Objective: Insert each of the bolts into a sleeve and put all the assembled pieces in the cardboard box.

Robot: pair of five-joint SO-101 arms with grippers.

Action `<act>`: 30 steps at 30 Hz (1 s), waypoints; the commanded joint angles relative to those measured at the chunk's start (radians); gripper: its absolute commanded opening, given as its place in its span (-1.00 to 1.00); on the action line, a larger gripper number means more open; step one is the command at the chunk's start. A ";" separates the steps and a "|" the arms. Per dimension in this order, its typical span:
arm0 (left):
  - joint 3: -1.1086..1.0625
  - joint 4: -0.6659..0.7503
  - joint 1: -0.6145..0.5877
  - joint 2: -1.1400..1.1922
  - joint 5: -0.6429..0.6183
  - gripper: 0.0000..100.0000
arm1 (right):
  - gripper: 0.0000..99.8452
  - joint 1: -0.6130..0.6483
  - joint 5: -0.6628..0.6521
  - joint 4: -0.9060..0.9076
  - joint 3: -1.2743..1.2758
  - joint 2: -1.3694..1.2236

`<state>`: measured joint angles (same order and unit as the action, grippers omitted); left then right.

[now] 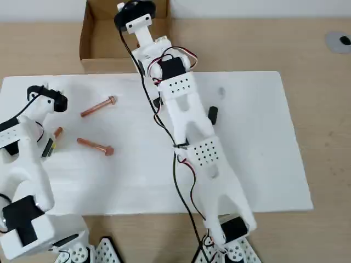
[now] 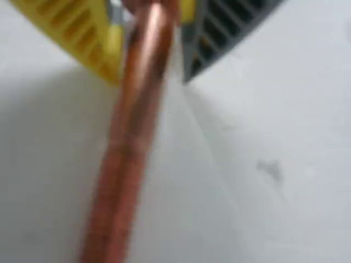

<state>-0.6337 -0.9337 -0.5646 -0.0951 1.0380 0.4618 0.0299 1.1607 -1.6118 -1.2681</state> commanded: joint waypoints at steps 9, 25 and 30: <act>0.057 0.005 -0.008 0.071 -0.095 -0.98 | -0.53 0.018 -0.005 -0.005 -0.054 0.025; 0.531 -0.442 0.078 -0.259 -0.790 -0.98 | -0.53 0.021 -0.005 -0.005 -0.054 0.025; 0.592 -0.503 -0.077 -0.306 -1.379 -0.98 | -0.53 0.021 -0.005 -0.005 -0.054 0.027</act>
<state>-0.1181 -1.4185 -0.5478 -0.3452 0.0468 0.4618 0.0299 1.1607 -1.6118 -1.2681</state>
